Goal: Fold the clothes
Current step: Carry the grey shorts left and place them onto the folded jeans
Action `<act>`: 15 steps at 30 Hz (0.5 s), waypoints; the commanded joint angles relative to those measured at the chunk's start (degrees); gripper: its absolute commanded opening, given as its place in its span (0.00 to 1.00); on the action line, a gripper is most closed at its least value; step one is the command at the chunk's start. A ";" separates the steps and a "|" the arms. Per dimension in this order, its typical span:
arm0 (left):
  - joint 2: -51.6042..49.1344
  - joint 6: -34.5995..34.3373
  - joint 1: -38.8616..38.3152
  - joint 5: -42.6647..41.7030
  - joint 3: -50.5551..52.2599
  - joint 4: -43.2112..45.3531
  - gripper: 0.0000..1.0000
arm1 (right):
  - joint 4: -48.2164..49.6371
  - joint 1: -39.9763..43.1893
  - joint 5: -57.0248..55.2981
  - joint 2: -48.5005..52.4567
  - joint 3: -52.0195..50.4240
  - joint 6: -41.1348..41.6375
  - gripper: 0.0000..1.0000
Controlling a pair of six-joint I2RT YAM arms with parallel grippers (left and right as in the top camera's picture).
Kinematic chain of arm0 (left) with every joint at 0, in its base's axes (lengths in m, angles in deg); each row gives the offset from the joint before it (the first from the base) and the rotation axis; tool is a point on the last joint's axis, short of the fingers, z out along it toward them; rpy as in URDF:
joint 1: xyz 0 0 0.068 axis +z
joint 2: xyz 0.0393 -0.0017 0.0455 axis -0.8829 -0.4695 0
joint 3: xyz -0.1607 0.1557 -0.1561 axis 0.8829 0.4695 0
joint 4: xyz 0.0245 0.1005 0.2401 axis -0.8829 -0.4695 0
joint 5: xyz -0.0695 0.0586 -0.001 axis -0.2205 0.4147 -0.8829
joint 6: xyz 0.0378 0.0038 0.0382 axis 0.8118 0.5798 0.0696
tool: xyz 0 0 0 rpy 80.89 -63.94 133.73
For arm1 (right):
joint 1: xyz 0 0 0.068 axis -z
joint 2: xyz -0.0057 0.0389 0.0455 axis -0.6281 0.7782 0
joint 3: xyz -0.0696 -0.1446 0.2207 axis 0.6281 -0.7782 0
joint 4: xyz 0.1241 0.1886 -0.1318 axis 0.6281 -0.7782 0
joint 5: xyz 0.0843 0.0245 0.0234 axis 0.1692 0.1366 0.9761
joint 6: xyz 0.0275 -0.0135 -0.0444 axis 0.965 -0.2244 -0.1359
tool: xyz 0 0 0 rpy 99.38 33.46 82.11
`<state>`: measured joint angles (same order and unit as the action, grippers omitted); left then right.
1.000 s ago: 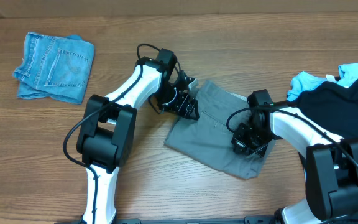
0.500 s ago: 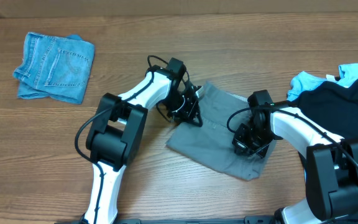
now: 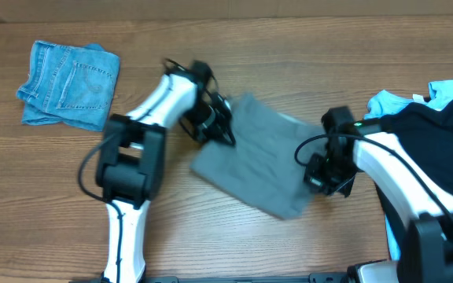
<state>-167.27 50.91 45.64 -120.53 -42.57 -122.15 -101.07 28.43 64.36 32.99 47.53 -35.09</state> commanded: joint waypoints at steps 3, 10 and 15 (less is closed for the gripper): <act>8.20 -3.85 9.57 0.61 -10.14 1.03 0.04 | -2.91 0.33 -1.40 -8.09 7.63 -2.51 0.04; 8.68 -9.90 22.88 0.57 -18.97 11.17 0.04 | -5.53 0.33 -0.17 -10.93 9.73 -2.51 0.04; 8.50 -11.10 32.46 1.51 -19.41 22.77 0.04 | -6.78 0.33 0.37 -10.93 9.73 -2.47 0.04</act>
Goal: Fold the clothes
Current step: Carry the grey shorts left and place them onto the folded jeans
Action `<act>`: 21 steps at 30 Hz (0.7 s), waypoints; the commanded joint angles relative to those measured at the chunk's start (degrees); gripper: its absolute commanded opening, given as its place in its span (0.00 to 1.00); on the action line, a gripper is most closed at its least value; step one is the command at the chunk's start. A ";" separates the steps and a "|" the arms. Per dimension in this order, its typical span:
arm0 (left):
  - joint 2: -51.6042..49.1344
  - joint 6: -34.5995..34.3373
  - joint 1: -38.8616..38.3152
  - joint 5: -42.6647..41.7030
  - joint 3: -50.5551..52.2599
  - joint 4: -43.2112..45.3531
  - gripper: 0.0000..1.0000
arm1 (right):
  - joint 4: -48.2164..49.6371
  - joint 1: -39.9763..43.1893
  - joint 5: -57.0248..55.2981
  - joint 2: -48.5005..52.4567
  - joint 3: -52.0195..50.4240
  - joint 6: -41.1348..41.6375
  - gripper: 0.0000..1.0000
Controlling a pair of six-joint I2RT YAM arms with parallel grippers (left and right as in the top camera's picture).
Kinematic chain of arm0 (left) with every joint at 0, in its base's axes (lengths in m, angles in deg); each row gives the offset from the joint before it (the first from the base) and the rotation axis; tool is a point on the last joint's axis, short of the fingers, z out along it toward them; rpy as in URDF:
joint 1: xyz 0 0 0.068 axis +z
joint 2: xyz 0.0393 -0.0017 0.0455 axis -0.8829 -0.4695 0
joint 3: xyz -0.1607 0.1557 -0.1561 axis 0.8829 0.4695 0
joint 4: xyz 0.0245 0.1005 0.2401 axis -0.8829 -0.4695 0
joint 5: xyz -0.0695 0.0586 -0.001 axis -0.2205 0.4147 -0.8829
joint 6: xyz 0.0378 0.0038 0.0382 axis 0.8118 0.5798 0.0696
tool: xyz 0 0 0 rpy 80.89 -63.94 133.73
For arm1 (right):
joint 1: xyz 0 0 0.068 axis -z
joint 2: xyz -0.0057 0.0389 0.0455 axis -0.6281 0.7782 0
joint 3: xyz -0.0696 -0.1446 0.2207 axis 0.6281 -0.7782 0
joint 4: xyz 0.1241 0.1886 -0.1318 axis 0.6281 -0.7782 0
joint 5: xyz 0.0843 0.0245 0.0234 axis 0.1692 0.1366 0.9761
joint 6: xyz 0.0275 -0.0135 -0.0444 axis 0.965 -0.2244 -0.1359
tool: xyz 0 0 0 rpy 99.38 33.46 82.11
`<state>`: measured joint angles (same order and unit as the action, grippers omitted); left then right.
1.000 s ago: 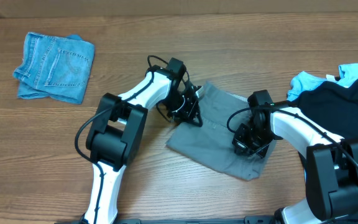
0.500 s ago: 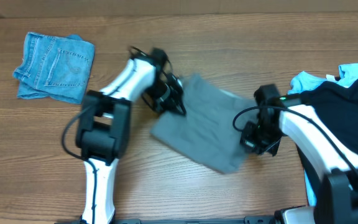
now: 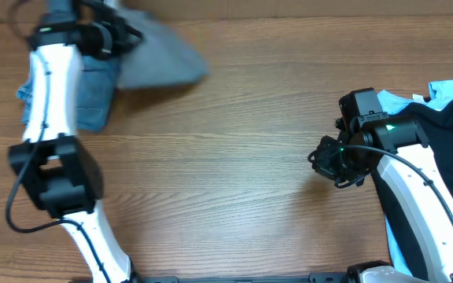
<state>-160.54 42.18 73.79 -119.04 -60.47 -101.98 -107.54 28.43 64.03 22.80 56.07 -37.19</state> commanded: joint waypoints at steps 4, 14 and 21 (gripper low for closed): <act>1.75 -3.58 10.47 0.48 -1.51 8.48 0.04 | -0.72 0.33 2.51 -0.74 1.18 -0.31 0.04; 1.75 1.86 16.72 8.81 -1.51 1.92 0.04 | -0.28 0.33 2.82 -0.74 1.18 1.38 0.04; 1.75 -1.20 16.46 6.97 -1.51 4.35 0.04 | -0.52 0.33 3.56 -0.74 1.18 2.40 0.04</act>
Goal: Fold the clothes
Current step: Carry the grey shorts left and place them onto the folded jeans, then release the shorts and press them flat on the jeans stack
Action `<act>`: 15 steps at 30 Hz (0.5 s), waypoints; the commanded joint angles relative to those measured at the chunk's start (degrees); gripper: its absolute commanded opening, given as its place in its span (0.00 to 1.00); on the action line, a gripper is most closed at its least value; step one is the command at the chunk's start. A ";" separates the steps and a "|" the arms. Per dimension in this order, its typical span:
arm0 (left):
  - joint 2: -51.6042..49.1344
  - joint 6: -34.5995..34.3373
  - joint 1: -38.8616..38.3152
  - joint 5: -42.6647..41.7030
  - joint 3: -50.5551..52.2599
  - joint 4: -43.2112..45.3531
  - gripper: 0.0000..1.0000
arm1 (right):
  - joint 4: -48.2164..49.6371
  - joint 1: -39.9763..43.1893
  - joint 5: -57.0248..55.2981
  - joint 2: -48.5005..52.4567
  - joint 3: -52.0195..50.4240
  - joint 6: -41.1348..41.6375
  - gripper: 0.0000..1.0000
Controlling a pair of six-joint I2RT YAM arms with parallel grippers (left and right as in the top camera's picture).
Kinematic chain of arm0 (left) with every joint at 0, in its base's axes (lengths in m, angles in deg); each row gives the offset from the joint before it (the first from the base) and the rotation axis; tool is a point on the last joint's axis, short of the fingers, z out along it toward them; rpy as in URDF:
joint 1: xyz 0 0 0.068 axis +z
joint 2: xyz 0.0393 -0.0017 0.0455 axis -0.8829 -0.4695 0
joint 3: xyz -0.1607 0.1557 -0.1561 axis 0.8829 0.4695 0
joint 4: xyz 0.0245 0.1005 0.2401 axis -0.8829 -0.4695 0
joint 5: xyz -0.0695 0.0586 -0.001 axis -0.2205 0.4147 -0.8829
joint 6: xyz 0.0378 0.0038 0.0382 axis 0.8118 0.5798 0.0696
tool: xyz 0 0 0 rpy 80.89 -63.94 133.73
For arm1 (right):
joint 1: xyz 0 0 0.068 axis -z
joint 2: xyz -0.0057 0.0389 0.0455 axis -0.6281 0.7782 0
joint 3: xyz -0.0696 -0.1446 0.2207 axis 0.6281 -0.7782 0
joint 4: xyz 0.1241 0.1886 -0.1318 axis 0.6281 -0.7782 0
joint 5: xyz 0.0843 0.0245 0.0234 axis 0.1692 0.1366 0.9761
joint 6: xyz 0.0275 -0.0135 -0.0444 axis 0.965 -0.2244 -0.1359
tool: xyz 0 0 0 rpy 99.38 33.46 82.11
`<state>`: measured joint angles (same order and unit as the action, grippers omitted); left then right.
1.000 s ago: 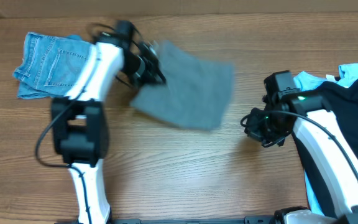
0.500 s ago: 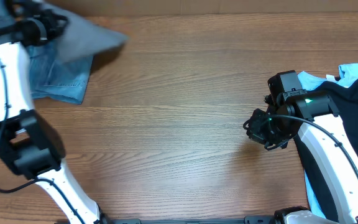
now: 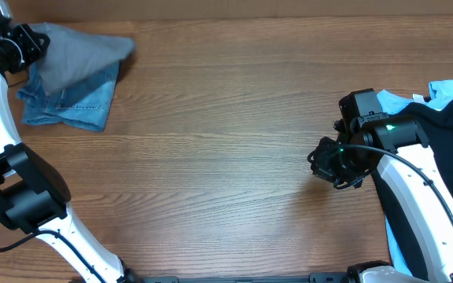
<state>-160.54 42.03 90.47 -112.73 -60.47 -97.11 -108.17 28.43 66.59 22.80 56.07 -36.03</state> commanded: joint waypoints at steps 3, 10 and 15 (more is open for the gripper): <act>1.75 -1.36 -0.37 5.16 -1.49 -5.31 0.04 | 0.15 0.33 1.51 -0.74 1.18 1.51 0.04; 1.75 -1.14 -0.26 11.15 -1.49 -18.27 0.95 | 0.37 0.33 1.46 -0.74 1.18 1.46 0.04; 2.62 1.05 1.75 11.30 -1.60 -25.05 1.00 | 0.28 0.33 1.49 -0.74 1.18 1.01 0.04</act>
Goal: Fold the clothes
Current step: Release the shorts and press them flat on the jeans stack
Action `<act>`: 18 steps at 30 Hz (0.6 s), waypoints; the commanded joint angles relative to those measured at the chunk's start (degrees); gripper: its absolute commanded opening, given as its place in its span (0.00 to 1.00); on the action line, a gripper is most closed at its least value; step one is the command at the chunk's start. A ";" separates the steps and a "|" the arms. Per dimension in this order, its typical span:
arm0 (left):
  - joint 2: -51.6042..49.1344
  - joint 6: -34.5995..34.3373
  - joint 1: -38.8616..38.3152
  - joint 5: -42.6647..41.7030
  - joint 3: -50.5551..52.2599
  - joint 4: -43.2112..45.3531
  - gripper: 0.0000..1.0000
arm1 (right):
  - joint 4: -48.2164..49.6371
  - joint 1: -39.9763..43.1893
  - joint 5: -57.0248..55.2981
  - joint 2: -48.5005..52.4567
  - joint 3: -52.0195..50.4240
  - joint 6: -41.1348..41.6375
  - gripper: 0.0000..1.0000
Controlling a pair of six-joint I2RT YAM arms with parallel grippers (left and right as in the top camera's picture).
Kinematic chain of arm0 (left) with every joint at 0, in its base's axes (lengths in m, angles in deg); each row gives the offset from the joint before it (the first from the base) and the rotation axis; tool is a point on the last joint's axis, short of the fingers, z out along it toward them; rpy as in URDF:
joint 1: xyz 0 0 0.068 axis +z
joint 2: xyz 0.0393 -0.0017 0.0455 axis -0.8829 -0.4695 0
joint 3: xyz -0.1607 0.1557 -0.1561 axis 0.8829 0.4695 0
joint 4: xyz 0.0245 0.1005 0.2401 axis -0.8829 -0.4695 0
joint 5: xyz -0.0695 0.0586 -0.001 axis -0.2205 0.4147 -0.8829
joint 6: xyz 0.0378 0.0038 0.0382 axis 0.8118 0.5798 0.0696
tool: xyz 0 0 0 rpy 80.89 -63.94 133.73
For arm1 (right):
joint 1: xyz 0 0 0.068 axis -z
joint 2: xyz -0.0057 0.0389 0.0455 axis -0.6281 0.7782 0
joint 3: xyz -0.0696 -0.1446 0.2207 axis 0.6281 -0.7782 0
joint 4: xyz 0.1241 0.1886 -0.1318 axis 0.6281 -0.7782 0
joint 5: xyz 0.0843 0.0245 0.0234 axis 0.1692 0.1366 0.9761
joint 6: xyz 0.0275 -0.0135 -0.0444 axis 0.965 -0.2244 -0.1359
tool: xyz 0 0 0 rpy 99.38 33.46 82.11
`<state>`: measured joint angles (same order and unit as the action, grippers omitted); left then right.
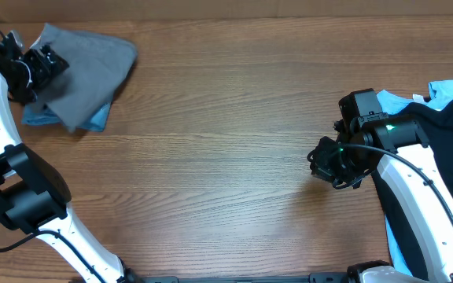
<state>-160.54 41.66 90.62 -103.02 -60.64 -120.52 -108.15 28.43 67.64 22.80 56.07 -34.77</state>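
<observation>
A folded grey garment (85, 71) lies at the table's far left, spread over folded blue jeans (93, 116), of which only the lower edge shows. My left gripper (49, 63) sits at the grey garment's left edge; its jaws are too small to read. My right gripper (329, 161) hovers over bare wood at the right, beside a pile of black (439, 149) and light blue clothes (447, 90). Its fingers are dark and indistinct.
The wooden table (226, 157) stretches between the two piles. The unfolded pile runs along the right edge. My left arm's base stands at the lower left, my right arm's at the lower right.
The grey garment has dropped lower and now covers most of the jeans. My left gripper has moved slightly right and down with it. The right arm has not moved.
Both grippers were at the folded grey garment in the middle of the table. Then my left gripper held it up near the jeans at the far left, and my right gripper had pulled back. Later the garment lay partly on the jeans, and now covers them.
</observation>
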 commanded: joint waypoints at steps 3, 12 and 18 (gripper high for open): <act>4.07 2.29 3.89 1.07 -1.84 -5.40 1.00 | 0.31 0.33 0.42 -0.74 1.18 -0.26 0.04; 11.67 4.22 9.16 0.50 -2.10 -5.03 0.98 | 2.14 0.33 0.26 -0.74 1.18 -0.24 0.05; 7.37 10.16 3.28 1.55 -1.64 4.57 0.04 | 3.63 0.33 0.28 -0.74 1.18 -0.17 0.05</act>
<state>-149.81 46.75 98.07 -102.21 -62.11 -118.00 -105.13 28.43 67.66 22.80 56.07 -34.81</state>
